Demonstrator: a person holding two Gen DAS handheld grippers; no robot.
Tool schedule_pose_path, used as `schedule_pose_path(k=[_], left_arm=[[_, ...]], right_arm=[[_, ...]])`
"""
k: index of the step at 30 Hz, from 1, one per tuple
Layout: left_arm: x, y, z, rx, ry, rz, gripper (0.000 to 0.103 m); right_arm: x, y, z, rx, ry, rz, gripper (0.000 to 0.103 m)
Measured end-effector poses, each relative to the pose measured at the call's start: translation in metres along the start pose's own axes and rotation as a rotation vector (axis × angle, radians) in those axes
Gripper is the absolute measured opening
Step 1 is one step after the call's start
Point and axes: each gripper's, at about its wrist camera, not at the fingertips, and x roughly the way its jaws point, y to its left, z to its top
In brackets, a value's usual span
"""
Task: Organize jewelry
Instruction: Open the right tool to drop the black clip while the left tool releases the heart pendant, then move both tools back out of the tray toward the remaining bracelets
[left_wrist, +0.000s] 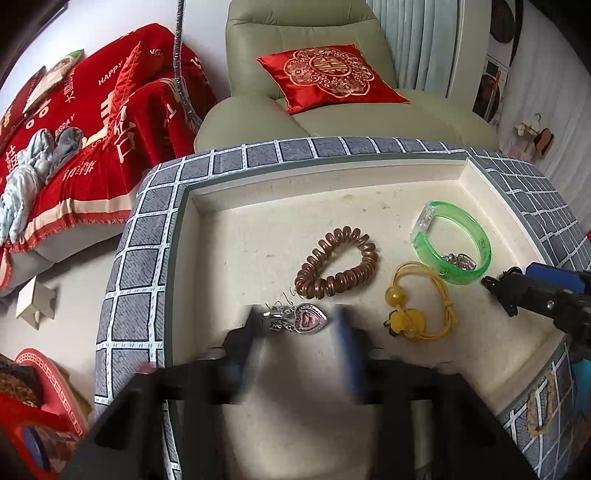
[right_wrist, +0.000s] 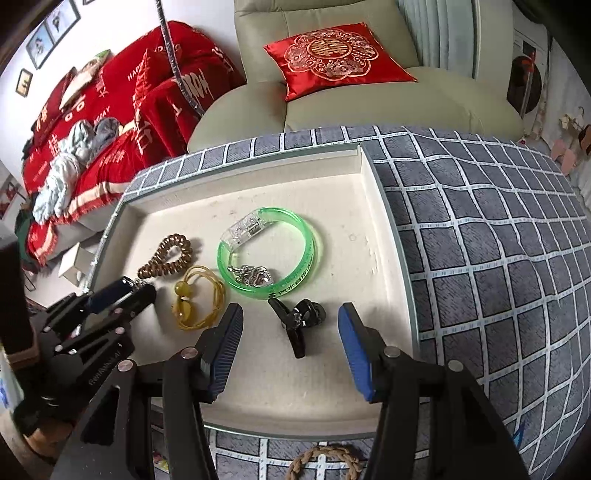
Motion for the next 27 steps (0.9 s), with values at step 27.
schedule_pose_path(k=[27], left_arm=[[-0.049,0.006,-0.009,-0.027,-0.067,-0.034,0.103]], right_arm=[[-0.043,0.016,-0.013,0.014,-0.072,0.052,0.082]])
